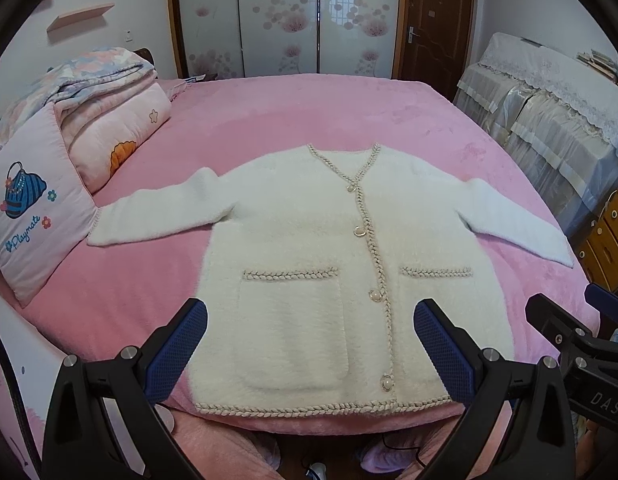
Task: Fold large clothes
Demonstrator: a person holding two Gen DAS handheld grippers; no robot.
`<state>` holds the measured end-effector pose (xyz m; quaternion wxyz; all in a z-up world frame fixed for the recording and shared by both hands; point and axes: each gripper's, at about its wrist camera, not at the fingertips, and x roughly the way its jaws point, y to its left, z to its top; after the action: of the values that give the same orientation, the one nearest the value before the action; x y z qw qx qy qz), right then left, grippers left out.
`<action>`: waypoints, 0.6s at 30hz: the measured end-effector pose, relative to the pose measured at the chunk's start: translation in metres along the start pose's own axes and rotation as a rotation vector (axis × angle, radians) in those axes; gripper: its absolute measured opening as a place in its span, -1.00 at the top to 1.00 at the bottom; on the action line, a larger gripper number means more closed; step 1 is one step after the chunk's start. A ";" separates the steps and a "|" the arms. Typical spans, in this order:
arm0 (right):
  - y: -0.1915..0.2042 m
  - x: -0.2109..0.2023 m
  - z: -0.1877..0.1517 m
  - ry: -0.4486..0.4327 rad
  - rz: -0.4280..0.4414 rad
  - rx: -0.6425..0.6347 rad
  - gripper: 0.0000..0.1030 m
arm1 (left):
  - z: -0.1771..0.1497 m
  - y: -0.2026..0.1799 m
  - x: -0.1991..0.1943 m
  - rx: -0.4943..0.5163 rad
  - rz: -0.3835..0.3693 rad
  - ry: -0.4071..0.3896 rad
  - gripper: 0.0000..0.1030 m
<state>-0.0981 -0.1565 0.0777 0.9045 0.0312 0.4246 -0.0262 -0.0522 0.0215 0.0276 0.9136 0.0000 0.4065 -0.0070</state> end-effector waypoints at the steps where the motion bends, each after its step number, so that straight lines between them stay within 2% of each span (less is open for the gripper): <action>1: 0.000 0.001 0.000 0.002 0.001 -0.001 -0.99 | 0.000 0.000 0.000 0.001 0.002 0.000 -0.99; 9: -0.010 0.022 0.006 0.030 0.013 0.009 -0.99 | 0.015 -0.014 0.015 0.034 -0.001 0.011 -0.99; 14: -0.031 0.042 0.018 0.054 0.018 0.047 -0.99 | 0.035 -0.030 0.029 0.048 0.007 0.005 -0.99; 18: -0.049 0.051 0.031 0.038 0.013 0.070 -0.99 | 0.053 -0.046 0.042 0.067 0.015 0.017 -0.99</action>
<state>-0.0455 -0.2089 0.0570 0.8947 0.0661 0.4404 -0.0346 0.0148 -0.0256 0.0326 0.9096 0.0338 0.4138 -0.0137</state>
